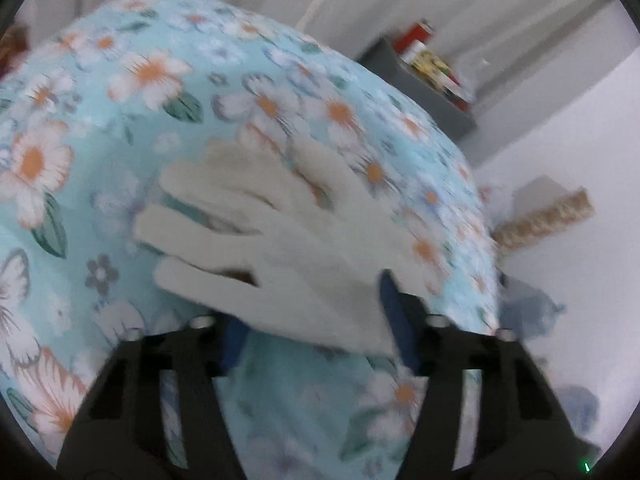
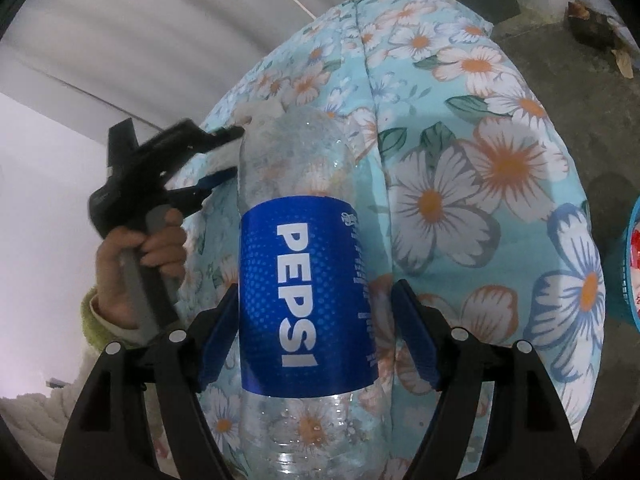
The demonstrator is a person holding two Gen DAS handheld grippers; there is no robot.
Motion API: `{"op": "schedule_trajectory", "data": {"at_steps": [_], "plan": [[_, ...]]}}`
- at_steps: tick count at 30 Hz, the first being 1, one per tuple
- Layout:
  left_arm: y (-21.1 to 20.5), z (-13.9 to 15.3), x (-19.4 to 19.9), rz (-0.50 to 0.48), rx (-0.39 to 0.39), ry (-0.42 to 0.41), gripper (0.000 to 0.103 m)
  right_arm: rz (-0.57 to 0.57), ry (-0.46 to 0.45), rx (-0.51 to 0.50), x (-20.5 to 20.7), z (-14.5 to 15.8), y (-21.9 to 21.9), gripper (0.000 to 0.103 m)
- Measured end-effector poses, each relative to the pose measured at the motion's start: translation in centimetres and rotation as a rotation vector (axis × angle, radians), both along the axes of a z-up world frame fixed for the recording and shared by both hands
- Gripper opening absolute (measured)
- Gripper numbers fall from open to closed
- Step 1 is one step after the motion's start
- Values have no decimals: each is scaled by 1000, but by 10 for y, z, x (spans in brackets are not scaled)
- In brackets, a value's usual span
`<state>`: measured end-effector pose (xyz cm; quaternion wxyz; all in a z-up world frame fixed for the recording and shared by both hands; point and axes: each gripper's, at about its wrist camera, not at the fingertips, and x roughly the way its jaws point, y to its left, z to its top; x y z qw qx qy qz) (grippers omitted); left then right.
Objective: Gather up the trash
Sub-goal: 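Grasp the clear Pepsi bottle with the right gripper while the left gripper grasps the white tissue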
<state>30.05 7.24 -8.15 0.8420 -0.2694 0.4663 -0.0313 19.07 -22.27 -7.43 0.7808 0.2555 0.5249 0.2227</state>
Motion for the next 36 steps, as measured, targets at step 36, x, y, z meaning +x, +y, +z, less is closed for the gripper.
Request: {"op": "schedule_trajectory", "data": {"at_steps": [36], "plan": [[-26, 34, -156, -469, 234, -96, 41, -78, -2, -4, -23, 18, -6, 60]]}}
